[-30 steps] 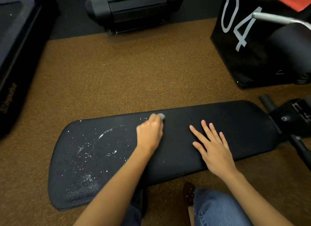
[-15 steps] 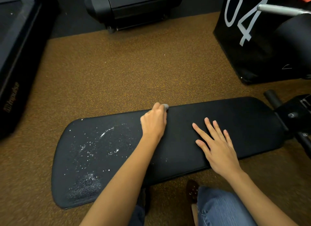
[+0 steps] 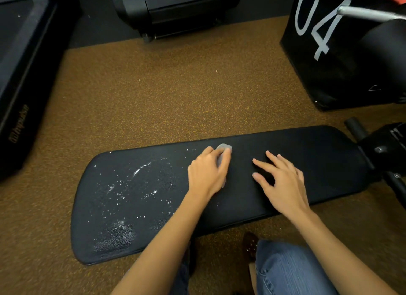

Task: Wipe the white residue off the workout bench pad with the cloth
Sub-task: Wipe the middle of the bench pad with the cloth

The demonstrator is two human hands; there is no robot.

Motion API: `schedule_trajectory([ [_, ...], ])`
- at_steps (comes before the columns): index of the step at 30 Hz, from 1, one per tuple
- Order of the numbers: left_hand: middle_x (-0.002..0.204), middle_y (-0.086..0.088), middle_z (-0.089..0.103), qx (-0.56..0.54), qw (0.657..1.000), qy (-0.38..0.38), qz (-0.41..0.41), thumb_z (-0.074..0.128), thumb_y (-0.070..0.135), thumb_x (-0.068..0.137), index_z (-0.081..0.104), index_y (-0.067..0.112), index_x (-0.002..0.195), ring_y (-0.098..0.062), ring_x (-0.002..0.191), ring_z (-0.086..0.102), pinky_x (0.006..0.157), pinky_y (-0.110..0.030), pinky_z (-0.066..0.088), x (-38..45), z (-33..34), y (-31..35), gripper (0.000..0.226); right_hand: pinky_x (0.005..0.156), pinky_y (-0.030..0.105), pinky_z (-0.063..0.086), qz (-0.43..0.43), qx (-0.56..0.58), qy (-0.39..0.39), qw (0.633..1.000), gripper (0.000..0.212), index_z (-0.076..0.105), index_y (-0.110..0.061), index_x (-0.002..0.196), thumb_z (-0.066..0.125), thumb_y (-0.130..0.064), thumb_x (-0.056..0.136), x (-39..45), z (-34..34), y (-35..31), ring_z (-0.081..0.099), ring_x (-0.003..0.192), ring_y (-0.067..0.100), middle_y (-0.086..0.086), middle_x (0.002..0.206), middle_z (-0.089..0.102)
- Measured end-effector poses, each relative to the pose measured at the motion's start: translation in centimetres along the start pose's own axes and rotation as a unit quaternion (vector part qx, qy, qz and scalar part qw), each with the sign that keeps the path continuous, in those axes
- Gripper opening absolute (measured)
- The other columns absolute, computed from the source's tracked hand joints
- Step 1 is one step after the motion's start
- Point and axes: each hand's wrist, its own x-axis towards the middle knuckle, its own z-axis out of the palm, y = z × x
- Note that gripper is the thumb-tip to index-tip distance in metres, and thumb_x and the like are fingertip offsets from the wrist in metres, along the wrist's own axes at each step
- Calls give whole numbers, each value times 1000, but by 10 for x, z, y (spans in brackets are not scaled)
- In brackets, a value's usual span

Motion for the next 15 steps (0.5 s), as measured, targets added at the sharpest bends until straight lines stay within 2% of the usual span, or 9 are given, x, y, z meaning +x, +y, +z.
schedule_trajectory([
  [2, 76, 1, 59, -60, 998, -26, -10, 47, 42, 99, 69, 16, 80, -25, 71, 58, 62, -35, 41, 4, -8, -9, 40, 102, 43, 29, 10, 35, 48, 998, 33, 63, -36, 127, 54, -43, 95, 15, -1, -14, 40, 130, 20, -6, 141, 50],
  [4, 84, 3, 65, -79, 996, -38, 4, 56, 33, 95, 73, 22, 96, -18, 75, 58, 69, -36, 47, 13, -12, -17, 21, 96, 42, 31, 5, 44, 64, 997, 31, 65, -35, 124, 52, -42, 96, 33, 2, -29, 44, 119, 21, -7, 129, 52],
  [5, 88, 3, 63, -80, 996, -47, 12, 59, 31, 94, 71, 23, 107, -15, 77, 56, 73, -36, 48, 17, -12, -20, 20, 95, 42, 32, 5, 46, 63, 997, 31, 65, -35, 123, 50, -42, 97, 41, 3, -35, 44, 116, 21, -7, 125, 51],
  [8, 106, -2, 54, -47, 994, -79, 64, 62, 31, 94, 57, 15, 133, -20, 99, 49, 86, -36, 46, 29, -10, -27, 43, 92, 40, 31, 12, 53, 37, 998, 32, 66, -34, 121, 46, -46, 98, 59, 9, -48, 42, 113, 20, -6, 120, 49],
  [10, 118, -9, 51, 16, 989, -87, 119, 61, 30, 94, 50, 12, 141, -27, 107, 45, 92, -39, 42, 34, -7, -29, 51, 91, 37, 30, 5, 57, 14, 998, 32, 68, -33, 117, 47, -47, 98, 65, 13, -52, 42, 112, 19, -6, 118, 50],
  [13, 127, -9, 48, 77, 979, -107, 153, 58, 32, 95, 52, 17, 139, -30, 111, 42, 92, -43, 40, 39, -8, -27, 47, 87, 32, 27, -6, 93, -8, 996, 25, 69, -31, 110, 55, -46, 94, 68, 16, -56, 41, 113, 17, -7, 116, 53],
  [15, 126, -5, 49, 59, 978, -113, 163, 60, 32, 94, 59, 21, 127, -27, 109, 40, 91, -43, 39, 39, -10, -27, 36, 86, 32, 26, -12, 134, -10, 991, 17, 68, -31, 104, 60, -40, 92, 68, 16, -55, 43, 112, 16, -11, 109, 57],
])
